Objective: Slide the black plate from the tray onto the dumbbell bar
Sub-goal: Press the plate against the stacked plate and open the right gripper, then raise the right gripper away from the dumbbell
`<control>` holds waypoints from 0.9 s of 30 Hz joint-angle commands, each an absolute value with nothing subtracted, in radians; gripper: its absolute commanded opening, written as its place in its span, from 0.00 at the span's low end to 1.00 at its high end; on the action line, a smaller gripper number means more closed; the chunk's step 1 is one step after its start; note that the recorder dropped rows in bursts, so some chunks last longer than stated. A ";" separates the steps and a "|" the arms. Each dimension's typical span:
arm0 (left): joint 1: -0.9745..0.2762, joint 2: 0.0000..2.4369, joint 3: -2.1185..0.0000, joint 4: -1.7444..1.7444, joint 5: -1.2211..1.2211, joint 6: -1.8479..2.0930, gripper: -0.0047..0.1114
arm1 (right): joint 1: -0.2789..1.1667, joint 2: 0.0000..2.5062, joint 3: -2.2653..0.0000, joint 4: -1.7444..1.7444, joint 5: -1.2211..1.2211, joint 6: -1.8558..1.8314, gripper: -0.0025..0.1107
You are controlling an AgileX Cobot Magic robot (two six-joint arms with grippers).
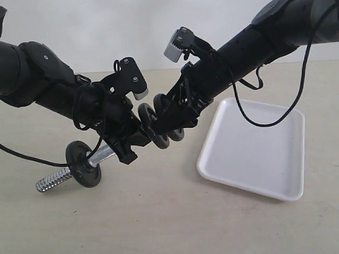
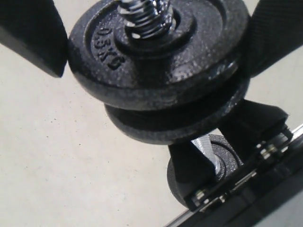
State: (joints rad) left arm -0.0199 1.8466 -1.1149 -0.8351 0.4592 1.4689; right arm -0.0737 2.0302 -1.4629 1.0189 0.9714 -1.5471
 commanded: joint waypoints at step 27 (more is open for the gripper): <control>-0.030 1.803 -1.159 -0.975 0.325 1.459 0.07 | -0.060 1.871 -1.468 0.860 0.783 -1.408 0.93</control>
